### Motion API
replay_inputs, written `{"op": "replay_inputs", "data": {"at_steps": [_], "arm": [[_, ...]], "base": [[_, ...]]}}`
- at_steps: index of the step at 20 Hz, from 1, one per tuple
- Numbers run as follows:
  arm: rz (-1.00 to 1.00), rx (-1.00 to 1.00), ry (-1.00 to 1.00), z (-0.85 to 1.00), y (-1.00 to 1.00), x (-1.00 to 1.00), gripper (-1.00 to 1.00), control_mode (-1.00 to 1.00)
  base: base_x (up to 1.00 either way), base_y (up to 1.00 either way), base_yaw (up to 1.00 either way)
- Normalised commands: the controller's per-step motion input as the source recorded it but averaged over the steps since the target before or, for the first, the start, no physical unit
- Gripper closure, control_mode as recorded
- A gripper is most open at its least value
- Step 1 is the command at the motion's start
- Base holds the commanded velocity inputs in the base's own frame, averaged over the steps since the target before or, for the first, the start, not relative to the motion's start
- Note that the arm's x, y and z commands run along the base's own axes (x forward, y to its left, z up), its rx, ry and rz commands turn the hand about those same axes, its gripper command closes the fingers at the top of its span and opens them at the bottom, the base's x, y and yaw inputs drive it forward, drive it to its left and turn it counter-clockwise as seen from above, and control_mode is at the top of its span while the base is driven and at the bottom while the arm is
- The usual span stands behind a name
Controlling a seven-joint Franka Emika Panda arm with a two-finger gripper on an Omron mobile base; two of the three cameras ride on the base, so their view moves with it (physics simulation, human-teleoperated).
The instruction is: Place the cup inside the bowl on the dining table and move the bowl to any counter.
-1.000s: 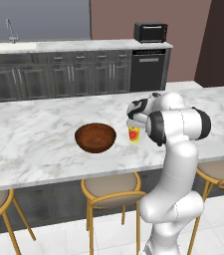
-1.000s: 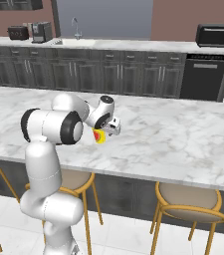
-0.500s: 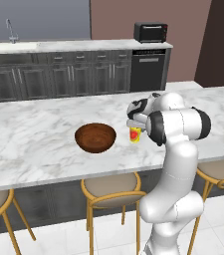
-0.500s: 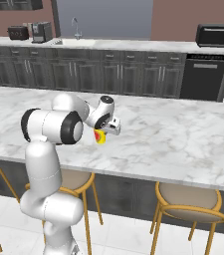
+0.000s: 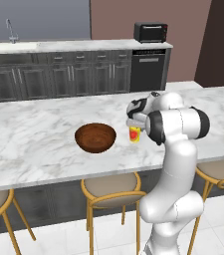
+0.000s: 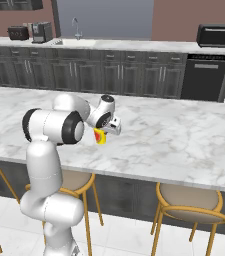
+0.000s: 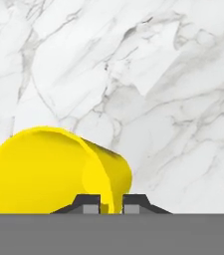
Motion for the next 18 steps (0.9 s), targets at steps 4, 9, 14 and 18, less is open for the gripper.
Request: {"op": "replay_inputs", "data": {"at_steps": [4,9,14,18], "arm": [[0.0,0.0,0.09,0.35,0.0,0.28,1.0,-1.0],[0.0,0.01,0.03,0.55,0.0,0.11,1.0,-1.0],[0.0,0.03,0.0,0.46,0.0,0.0,1.0,-1.0],[0.0,0.04,0.0,0.17,0.0,0.0,1.0,-1.0]], "base": [[0.0,0.0,0.0],[0.0,0.0,0.0],[0.0,0.0,0.0],[0.0,0.0,0.0]]}}
